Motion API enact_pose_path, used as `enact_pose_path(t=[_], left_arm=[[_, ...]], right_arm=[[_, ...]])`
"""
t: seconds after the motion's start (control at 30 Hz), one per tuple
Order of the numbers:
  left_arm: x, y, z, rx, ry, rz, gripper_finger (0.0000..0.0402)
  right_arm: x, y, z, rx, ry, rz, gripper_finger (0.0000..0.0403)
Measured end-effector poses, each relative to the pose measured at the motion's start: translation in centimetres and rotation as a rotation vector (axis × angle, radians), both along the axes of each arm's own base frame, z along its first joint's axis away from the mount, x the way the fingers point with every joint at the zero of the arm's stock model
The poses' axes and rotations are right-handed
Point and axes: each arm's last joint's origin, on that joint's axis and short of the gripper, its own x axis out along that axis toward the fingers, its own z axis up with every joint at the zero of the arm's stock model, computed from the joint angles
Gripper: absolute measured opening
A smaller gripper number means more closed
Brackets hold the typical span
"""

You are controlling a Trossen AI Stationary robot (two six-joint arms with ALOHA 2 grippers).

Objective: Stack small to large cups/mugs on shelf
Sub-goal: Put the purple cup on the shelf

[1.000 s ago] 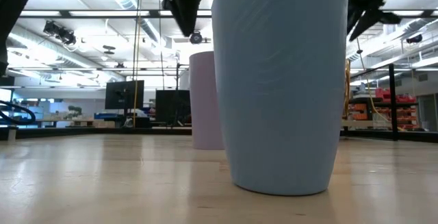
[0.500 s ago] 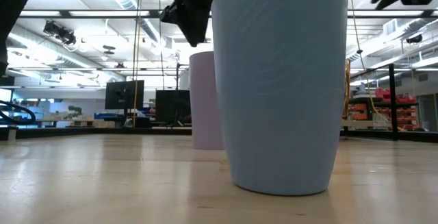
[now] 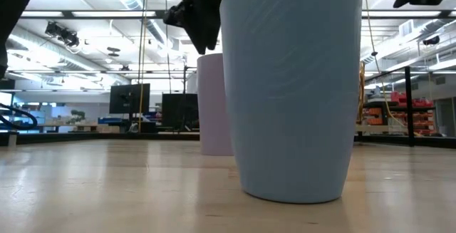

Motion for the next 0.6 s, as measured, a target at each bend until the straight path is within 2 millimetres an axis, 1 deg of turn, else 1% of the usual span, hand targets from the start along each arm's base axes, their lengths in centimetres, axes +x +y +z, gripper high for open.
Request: enact_pose_path(t=[0.2,0.4,0.6], left_arm=[[0.4,0.0,-1.0,-0.016,0.029,0.008,0.0121],[0.9,-0.1,-2.1,-0.019,0.05,0.025,0.0126],[1.6,-0.2,-3.4,-0.043,0.064,0.023,0.0116]], right_arm=[[0.8,-0.2,-0.1,-0.002,0.021,0.036,0.0103],[1.2,-0.2,-0.2,-0.002,0.036,0.054,0.0103],[1.3,-0.2,-0.2,-0.004,0.04,0.064,0.0103]])
